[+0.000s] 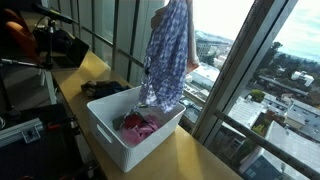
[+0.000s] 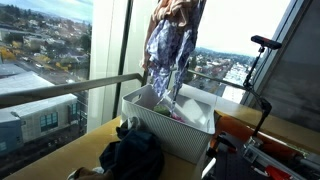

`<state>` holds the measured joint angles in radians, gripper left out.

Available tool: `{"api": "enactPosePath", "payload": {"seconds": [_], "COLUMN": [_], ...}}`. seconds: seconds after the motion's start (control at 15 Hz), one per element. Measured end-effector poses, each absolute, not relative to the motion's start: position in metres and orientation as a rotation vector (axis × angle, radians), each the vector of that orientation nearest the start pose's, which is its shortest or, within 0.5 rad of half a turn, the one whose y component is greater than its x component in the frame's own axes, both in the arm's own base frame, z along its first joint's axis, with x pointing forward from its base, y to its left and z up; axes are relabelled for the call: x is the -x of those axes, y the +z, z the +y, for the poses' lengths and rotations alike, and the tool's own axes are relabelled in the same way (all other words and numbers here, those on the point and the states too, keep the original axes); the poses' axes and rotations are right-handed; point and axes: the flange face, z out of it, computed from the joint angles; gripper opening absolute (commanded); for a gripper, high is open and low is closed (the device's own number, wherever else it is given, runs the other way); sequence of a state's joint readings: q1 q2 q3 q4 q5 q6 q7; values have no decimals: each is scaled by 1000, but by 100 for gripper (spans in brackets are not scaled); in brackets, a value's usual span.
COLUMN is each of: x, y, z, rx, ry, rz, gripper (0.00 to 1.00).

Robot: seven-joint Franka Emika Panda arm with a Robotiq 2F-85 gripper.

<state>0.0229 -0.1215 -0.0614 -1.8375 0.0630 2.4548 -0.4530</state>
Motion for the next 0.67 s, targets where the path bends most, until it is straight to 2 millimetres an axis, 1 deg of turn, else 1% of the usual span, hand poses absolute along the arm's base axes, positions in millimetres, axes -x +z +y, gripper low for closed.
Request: {"api": "enactPosePath", "payload": {"seconds": [0.07, 0.2, 0.47, 0.67], "x": [-574, -579, -580, -571], "y": [653, 623, 538, 481], "z": [-24, -23, -23, -27], "rx": [2993, 3012, 3054, 3076], "ry": [-1139, -1054, -847, -709], "rz": [-574, -579, -583, -569], "gripper": [2, 2, 2, 2]}}
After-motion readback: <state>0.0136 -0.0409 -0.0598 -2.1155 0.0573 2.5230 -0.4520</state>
